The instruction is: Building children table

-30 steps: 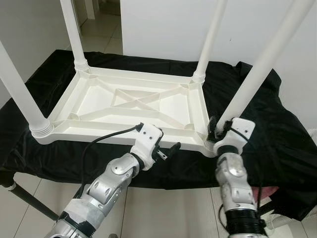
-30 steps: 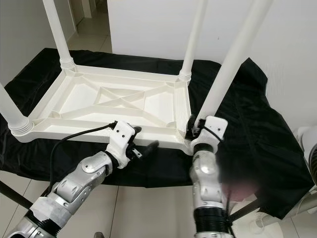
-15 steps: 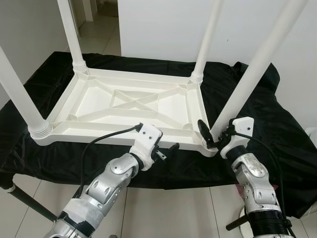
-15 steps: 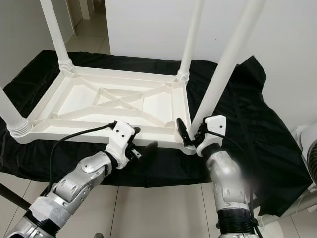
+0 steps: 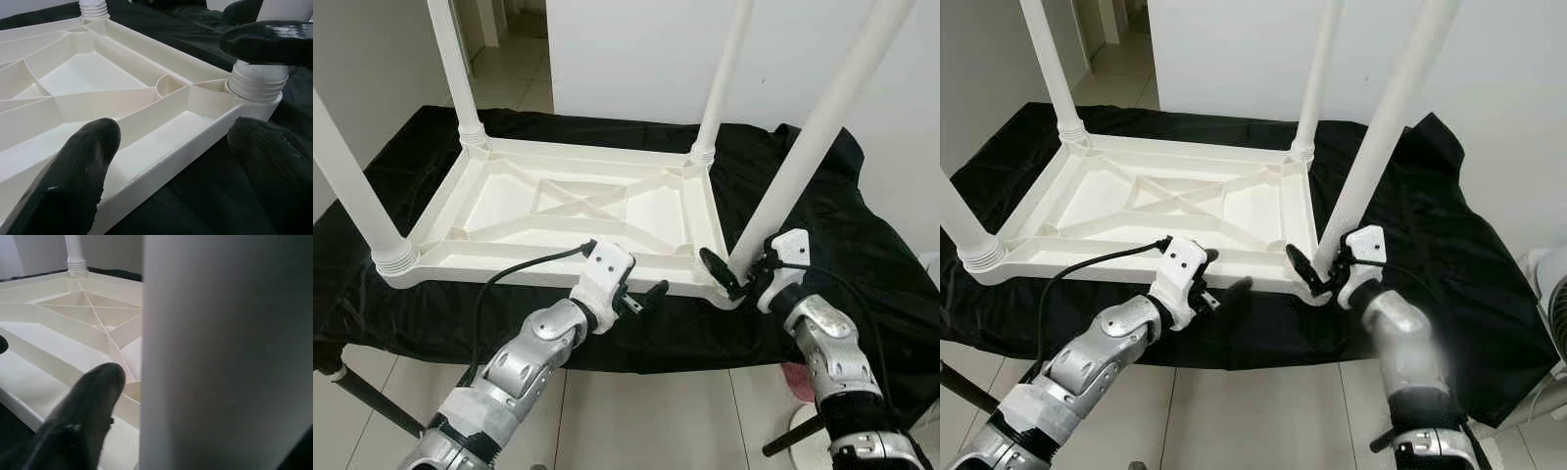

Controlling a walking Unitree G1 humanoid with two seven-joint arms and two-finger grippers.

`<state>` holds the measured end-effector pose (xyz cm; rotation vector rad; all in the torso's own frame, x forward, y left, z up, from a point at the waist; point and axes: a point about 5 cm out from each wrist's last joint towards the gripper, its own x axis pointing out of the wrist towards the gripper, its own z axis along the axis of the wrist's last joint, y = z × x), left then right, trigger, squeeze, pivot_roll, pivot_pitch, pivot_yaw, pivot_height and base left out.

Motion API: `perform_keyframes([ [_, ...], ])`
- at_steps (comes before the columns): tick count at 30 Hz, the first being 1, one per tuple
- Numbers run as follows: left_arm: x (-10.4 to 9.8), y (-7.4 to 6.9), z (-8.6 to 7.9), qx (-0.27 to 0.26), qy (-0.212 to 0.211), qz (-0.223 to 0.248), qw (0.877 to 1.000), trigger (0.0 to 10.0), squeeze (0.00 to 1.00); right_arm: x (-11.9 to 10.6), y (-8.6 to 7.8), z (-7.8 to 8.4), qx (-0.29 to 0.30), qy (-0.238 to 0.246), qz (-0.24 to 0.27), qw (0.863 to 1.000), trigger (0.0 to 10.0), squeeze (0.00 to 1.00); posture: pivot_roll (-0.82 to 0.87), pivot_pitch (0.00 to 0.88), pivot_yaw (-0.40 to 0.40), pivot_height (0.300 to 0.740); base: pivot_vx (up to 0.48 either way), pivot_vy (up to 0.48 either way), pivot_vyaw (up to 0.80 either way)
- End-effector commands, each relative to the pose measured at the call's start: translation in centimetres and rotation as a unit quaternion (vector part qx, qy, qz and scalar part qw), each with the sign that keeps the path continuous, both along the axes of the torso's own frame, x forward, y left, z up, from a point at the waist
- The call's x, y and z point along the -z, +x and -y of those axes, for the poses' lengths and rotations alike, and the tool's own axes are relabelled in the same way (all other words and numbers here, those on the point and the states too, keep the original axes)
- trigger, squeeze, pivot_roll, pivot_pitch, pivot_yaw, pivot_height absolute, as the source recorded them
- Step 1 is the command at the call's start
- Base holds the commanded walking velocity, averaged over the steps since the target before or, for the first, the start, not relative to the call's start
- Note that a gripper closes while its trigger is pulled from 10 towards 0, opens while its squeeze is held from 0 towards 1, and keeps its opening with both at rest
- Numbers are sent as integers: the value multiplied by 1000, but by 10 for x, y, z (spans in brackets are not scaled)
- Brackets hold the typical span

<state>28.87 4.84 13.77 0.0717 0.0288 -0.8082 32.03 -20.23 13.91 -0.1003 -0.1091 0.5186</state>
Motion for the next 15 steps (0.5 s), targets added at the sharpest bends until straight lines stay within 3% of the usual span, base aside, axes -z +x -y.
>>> perform_keyframes([
  [1,-4,-7,6,90,1,0,996,10000,0,-1,2,7,6,-2,3,1000,0,0,3,0,-27,740,0,0,0],
  [12,-4,-10,6,87,-2,-6,996,10000,0,9,-6,11,15,17,-8,1000,0,0,0,0,-32,740,0,0,0],
  [13,-3,-10,6,88,-2,-7,996,10000,0,9,-6,11,26,21,-10,999,10000,0,-3,1,-30,740,0,0,0],
  [15,-3,-10,6,88,-2,-7,996,10000,0,10,-6,12,33,24,-11,999,10000,0,-3,2,-29,740,0,0,0],
])
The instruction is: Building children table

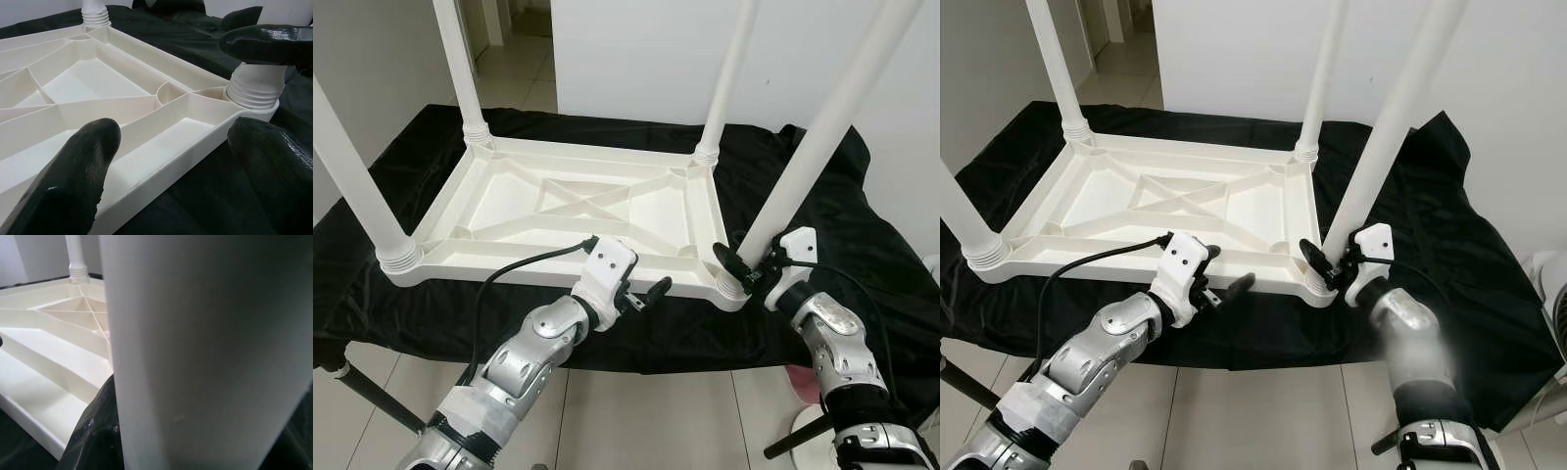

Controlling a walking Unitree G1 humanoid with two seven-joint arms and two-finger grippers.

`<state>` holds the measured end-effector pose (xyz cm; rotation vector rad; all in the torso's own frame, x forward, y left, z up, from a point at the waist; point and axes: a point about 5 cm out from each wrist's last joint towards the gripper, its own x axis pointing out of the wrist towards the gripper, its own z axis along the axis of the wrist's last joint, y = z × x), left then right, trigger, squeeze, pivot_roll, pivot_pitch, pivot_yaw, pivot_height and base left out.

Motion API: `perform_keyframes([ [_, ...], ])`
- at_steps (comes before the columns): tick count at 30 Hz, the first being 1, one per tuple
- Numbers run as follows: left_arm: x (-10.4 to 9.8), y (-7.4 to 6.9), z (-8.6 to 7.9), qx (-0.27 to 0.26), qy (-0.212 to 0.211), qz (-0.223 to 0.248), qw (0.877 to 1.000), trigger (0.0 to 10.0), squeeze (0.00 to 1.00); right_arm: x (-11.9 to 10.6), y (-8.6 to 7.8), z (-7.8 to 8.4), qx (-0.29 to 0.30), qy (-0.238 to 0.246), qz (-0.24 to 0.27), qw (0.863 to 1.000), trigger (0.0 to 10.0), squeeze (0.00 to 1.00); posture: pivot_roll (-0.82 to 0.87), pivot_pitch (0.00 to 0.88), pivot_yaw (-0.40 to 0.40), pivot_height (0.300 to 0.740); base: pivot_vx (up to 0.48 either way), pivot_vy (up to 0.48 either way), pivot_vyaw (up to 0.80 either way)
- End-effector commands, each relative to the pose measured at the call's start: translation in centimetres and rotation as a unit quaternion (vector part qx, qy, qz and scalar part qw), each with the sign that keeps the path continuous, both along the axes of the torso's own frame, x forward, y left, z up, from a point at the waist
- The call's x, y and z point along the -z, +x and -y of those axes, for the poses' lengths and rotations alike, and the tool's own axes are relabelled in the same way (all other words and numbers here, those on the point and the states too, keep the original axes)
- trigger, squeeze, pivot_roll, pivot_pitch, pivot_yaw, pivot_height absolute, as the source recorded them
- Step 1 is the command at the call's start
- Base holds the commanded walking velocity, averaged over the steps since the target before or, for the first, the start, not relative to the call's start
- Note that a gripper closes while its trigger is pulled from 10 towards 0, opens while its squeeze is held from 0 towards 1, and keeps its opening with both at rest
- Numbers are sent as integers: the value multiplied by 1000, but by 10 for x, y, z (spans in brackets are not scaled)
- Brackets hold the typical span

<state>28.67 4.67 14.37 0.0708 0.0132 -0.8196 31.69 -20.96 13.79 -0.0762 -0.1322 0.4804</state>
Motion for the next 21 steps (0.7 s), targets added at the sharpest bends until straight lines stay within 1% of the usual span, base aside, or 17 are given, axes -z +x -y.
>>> perform_keyframes([
  [1,3,-8,5,83,2,-13,996,10000,0,8,-3,4,25,12,-21,999,10000,0,-4,5,-29,740,0,0,0],
  [2,3,-8,5,83,2,-13,996,10000,0,9,0,5,54,15,-29,998,10000,0,-6,6,-28,740,0,0,0],
  [3,3,-8,5,83,2,-13,996,10000,0,9,0,5,54,15,-29,998,10000,0,-6,6,-28,740,0,0,0],
  [4,3,-8,5,84,2,-13,996,10000,0,10,1,6,74,17,-35,996,10000,0,-6,6,-28,740,0,0,0],
  [5,3,-8,5,84,2,-13,996,10000,0,10,1,6,74,17,-35,996,10000,0,-6,6,-28,740,0,0,0],
  [7,3,-8,4,84,0,-16,996,10000,0,7,4,2,114,43,-43,992,10000,0,-7,8,-25,740,0,0,0],
  [8,3,-8,4,84,0,-16,996,10000,0,7,4,2,114,43,-43,992,10000,0,-7,8,-25,740,0,0,0],
  [9,2,-9,4,83,-1,-17,996,10000,0,6,6,0,143,60,-46,987,10000,0,-3,8,-25,740,0,0,0],
  [10,2,-9,3,83,-2,-17,996,10000,0,6,8,0,178,83,-53,979,10000,0,-2,6,-25,740,0,0,0],
  [11,2,-9,3,83,-2,-17,996,10000,0,6,8,0,201,96,-58,973,10000,0,0,6,-25,740,0,0,0],
  [12,2,-9,3,83,-2,-17,996,10000,0,6,8,0,201,96,-58,973,10000,0,0,6,-25,740,0,0,0],
  [14,2,-8,3,81,-1,-16,997,10000,0,6,8,-4,240,104,-58,963,10000,0,4,3,-26,740,0,0,0],
  [17,1,-8,3,80,-1,-16,997,10000,0,6,8,-6,255,104,-56,960,10000,0,4,2,-26,740,0,0,0],
  [18,1,-5,2,78,0,-13,997,10000,0,10,7,-13,309,116,-60,942,10000,0,9,0,-28,740,0,0,0],
  [19,1,-5,1,77,1,-12,997,10000,0,12,6,-16,328,124,-66,934,10000,0,9,0,-28,740,0,0,0],
  [20,1,-5,1,77,1,-12,997,10000,0,12,6,-16,328,124,-66,934,10000,0,9,0,-28,740,0,0,0],
  [21,0,-4,1,76,1,-11,997,10000,0,13,6,-20,343,127,-68,928,10000,0,11,0,-26,740,0,0,0],
])
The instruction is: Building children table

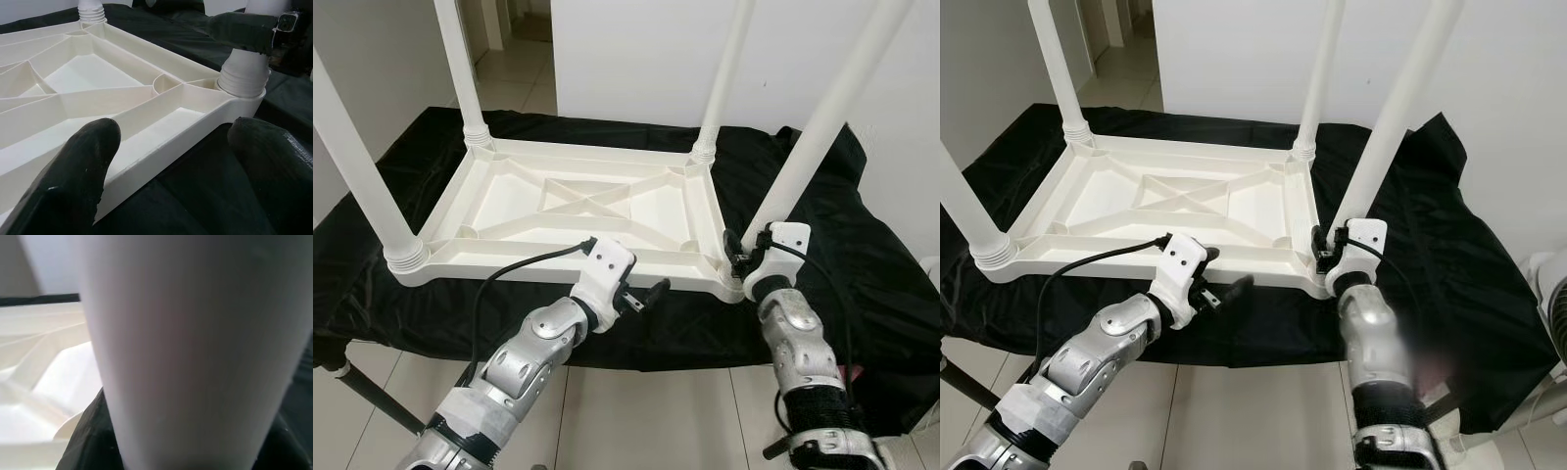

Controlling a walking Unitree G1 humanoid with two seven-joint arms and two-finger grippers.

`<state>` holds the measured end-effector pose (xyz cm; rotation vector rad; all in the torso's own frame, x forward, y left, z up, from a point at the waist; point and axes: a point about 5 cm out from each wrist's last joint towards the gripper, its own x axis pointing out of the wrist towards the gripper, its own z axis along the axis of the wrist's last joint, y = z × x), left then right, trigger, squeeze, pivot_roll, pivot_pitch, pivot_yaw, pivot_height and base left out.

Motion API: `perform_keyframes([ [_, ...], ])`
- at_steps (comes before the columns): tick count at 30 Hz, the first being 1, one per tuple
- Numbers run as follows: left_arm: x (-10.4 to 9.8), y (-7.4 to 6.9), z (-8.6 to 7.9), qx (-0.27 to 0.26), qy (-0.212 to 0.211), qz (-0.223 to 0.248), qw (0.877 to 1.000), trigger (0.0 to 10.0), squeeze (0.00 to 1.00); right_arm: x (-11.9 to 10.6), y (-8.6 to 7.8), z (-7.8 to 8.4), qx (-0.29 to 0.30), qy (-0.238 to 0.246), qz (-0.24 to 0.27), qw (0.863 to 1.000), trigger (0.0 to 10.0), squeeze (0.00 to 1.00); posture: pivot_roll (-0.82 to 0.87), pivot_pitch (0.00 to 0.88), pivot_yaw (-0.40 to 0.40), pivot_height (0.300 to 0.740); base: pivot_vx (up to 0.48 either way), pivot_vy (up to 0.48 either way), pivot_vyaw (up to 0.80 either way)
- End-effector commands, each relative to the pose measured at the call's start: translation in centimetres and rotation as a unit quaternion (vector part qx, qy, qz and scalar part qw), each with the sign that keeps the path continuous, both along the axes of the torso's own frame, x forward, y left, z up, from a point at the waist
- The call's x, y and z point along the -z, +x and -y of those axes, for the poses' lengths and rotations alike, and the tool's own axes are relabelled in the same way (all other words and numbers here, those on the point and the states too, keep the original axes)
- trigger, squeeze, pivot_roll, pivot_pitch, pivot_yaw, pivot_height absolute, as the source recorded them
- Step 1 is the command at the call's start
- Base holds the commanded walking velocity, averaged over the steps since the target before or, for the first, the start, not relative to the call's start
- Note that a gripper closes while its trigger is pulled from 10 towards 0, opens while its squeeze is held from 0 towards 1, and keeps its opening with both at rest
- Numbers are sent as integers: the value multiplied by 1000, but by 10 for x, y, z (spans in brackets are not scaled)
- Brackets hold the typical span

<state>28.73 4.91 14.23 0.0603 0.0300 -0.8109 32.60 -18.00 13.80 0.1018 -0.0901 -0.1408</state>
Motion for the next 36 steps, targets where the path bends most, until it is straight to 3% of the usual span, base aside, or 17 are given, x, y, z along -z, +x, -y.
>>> perform_keyframes([
  [1,-3,-3,4,80,1,1,997,10000,0,14,-4,0,57,42,-32,997,10000,0,14,0,-23,740,0,0,0],
  [7,-5,-1,5,81,-1,4,997,10000,0,13,-4,-22,71,77,-32,994,10000,0,14,0,-12,740,0,0,0],
  [16,-7,3,2,81,4,8,997,10000,0,2,-3,-22,66,48,-5,997,10000,0,6,0,-17,740,0,0,0],
  [17,-7,3,2,79,4,8,997,10000,0,1,-4,-22,59,49,2,997,10000,1000,5,0,-17,740,0,0,0],
  [27,-7,0,5,80,-1,9,997,10000,0,-2,-7,-17,17,36,23,999,10000,1000,8,0,-22,740,0,0,0],
  [28,-7,0,5,80,-2,8,997,10000,0,-1,-8,-14,10,33,22,999,10000,0,7,0,-24,740,0,0,0],
  [31,-6,-1,5,80,-2,7,997,10000,0,-1,-9,-10,-6,22,24,999,10000,0,6,0,-24,740,0,0,0],
  [36,-3,-3,7,84,-3,2,996,10000,0,1,-10,-3,-106,-13,37,994,10000,0,2,0,-22,740,0,0,0],
])
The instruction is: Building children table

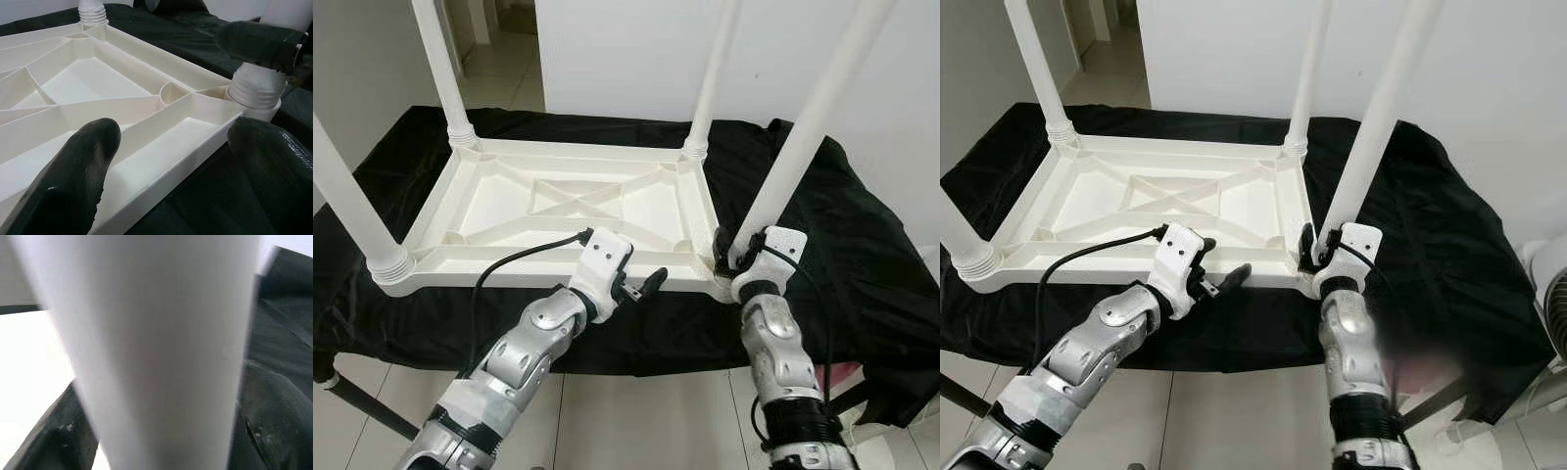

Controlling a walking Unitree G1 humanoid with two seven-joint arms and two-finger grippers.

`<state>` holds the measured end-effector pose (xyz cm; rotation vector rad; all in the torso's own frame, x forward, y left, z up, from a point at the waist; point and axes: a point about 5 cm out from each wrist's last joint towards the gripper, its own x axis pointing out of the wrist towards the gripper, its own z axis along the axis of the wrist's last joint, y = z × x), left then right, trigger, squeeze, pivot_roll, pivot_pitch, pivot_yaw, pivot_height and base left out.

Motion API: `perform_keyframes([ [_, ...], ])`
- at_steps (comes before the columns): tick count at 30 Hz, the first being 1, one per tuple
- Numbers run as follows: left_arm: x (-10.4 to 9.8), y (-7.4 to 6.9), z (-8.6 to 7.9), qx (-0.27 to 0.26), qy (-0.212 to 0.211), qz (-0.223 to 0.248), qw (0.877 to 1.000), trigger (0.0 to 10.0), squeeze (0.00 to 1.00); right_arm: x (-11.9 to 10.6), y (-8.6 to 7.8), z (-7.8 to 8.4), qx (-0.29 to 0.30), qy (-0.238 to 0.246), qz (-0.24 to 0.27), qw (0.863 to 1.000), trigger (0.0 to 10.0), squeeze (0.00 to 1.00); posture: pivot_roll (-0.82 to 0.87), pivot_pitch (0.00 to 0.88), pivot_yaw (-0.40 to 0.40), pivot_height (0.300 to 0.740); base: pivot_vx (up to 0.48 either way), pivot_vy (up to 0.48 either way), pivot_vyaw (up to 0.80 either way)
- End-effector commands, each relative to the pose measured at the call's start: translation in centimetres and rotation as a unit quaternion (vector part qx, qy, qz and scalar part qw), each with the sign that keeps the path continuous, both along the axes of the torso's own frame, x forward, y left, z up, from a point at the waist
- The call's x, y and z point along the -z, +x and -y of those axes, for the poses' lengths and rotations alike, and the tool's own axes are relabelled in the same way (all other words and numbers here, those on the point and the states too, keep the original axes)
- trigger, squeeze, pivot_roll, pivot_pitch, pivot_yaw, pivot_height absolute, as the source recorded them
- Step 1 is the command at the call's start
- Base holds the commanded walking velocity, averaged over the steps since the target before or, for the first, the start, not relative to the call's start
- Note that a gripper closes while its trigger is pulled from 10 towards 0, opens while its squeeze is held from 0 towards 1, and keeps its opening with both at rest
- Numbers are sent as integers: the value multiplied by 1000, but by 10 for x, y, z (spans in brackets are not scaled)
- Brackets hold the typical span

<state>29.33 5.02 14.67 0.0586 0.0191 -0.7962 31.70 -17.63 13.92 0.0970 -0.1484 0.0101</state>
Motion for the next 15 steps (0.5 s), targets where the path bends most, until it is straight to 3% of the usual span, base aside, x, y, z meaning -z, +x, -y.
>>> perform_keyframes([
  [1,1,-9,8,91,0,-3,996,10000,0,2,-1,0,-32,-6,4,999,10000,0,2,0,-22,740,0,0,0],
  [3,1,-10,9,93,0,-3,996,10000,0,1,2,3,-97,-30,11,995,10000,0,1,0,-20,740,0,0,0],
  [13,3,-11,9,102,3,-10,995,10000,0,-4,9,6,-168,-63,14,984,10000,0,4,0,-18,740,0,0,0],
  [15,9,-18,10,134,15,-25,991,10000,0,0,13,8,-194,-78,5,978,10000,0,8,0,-18,740,0,0,0],
])
